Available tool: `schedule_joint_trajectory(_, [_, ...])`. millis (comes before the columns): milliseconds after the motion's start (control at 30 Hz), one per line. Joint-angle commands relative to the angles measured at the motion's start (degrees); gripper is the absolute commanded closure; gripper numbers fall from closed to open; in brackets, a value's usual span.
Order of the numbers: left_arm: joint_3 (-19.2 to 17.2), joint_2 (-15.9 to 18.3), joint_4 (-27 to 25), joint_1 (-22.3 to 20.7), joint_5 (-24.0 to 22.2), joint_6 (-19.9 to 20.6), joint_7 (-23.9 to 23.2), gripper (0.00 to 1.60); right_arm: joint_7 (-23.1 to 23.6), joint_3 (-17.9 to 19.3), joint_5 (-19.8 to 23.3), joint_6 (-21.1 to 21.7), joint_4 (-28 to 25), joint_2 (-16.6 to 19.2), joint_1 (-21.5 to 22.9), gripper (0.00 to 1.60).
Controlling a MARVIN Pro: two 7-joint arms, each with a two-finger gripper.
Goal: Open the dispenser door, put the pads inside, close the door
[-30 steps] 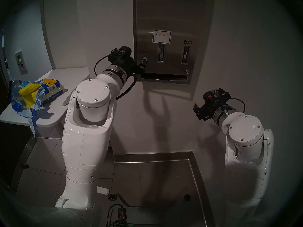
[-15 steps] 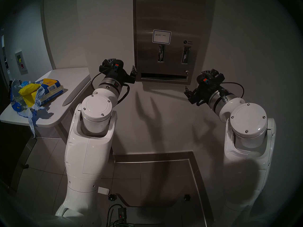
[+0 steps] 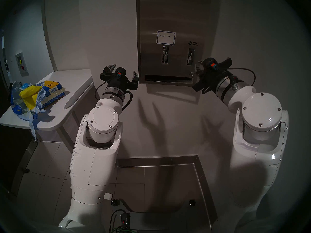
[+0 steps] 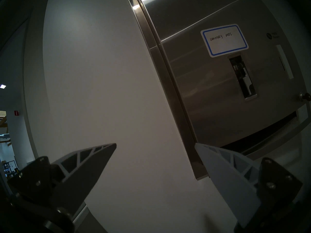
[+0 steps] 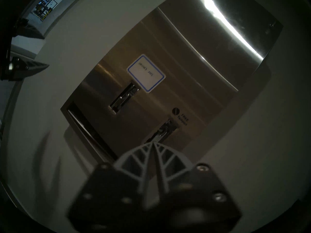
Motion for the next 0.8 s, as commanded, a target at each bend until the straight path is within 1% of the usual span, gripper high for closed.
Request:
schedule_joint_trajectory(0, [0.12,-0.37,-1.3,-1.03,0.22,-2.35,1.31,0.0,-1.53,-0.31,1.23,-0.95,0.54,-1.06,6.47,1.6])
schedule_joint_trajectory(67, [0.16,-0.39,-1.25,-0.99,0.27,-2.52,1.51,0.0,-1.76,-0.51,1.36,-1.07,1.65,-1.24,7.81,1.6])
schedule_joint_trajectory(100, [0.18,-0.41,-1.22,-0.97,0.29,-2.59,1.59,0.0,-2.24,-0.69,1.39,-1.45,1.96,-1.38,7.73,1.6])
schedule_joint_trajectory(133, [0.2,-0.42,-1.19,-0.95,0.31,-2.65,1.68,0.0,-2.02,-0.9,1.34,-1.32,3.32,-1.39,9.81,1.6])
schedule_joint_trajectory(167, [0.22,-0.44,-1.16,-0.93,0.34,-2.72,1.77,0.0,-3.03,-1.11,1.47,-2.03,2.9,-1.75,8.18,1.6])
schedule_joint_trajectory(200, [0.24,-0.45,-1.14,-0.92,0.36,-2.76,1.85,0.0,-2.88,-1.32,1.39,-1.89,4.08,-1.79,9.99,1.6])
schedule_joint_trajectory(233, [0.26,-0.46,-1.11,-0.9,0.38,-2.82,1.93,0.0,-3.37,-1.5,1.44,-2.19,4.3,-2.05,9.76,1.6])
schedule_joint_trajectory(267, [0.28,-0.47,-1.09,-0.89,0.39,-2.83,2.0,0.0,-3.54,-1.65,1.38,-2.27,5.14,-2.15,10.78,1.6])
schedule_joint_trajectory(300, [0.3,-0.48,-1.07,-0.88,0.41,-2.87,2.07,0.0,-4.09,-1.8,1.37,-2.67,5.24,-2.35,10.29,1.6])
schedule_joint_trajectory(333, [0.32,-0.49,-1.05,-0.86,0.43,-2.88,2.13,0.0,-4.13,-1.9,1.32,-2.64,6.21,-2.44,11.53,1.6])
schedule_joint_trajectory(400, [0.35,-0.5,-1.01,-0.84,0.46,-2.92,2.25,0.0,-4.8,-2.06,1.25,-3.05,7.04,-2.78,11.9,1.6])
schedule_joint_trajectory(433, [0.36,-0.52,-0.99,-0.82,0.47,-2.95,2.31,0.0,-4.88,-2.1,1.19,-3.03,7.92,-2.86,13.02,1.6])
schedule_joint_trajectory(467, [0.38,-0.53,-0.97,-0.81,0.49,-2.96,2.36,0.0,-5.48,-2.14,1.14,-3.32,8.06,-3.14,12.59,1.6])
schedule_joint_trajectory(500, [0.4,-0.53,-0.95,-0.8,0.5,-2.98,2.42,0.0,-5.47,-2.14,1.1,-3.22,9.07,-3.22,13.99,1.6])
schedule_joint_trajectory(567, [0.42,-0.55,-0.91,-0.78,0.52,-3.0,2.51,0.0,-6.28,-2.2,1.09,-3.66,9.6,-3.63,13.91,1.6])
schedule_joint_trajectory(600, [0.44,-0.56,-0.9,-0.77,0.54,-3.0,2.56,0.0,-6.37,-2.21,1.05,-3.62,10.45,-3.7,15.02,1.6])
schedule_joint_trajectory(633, [0.45,-0.57,-0.88,-0.76,0.55,-3.02,2.61,0.0,-6.73,-2.23,1.02,-3.81,10.82,-3.88,15.14,1.6])
schedule_joint_trajectory(667, [0.47,-0.58,-0.85,-0.76,0.57,-3.02,2.67,0.0,-6.83,-2.23,0.97,-3.77,11.85,-3.97,16.5,1.6])
schedule_joint_trajectory(700, [0.48,-0.59,-0.84,-0.76,0.58,-3.04,2.72,0.0,-7.4,-2.26,0.94,-4.15,11.78,-4.2,15.7,1.6])
schedule_joint_trajectory(767, [0.51,-0.6,-0.81,-0.75,0.6,-3.05,2.8,0.0,-7.57,-2.23,0.77,-4.12,13.53,-4.3,17.71,1.6])
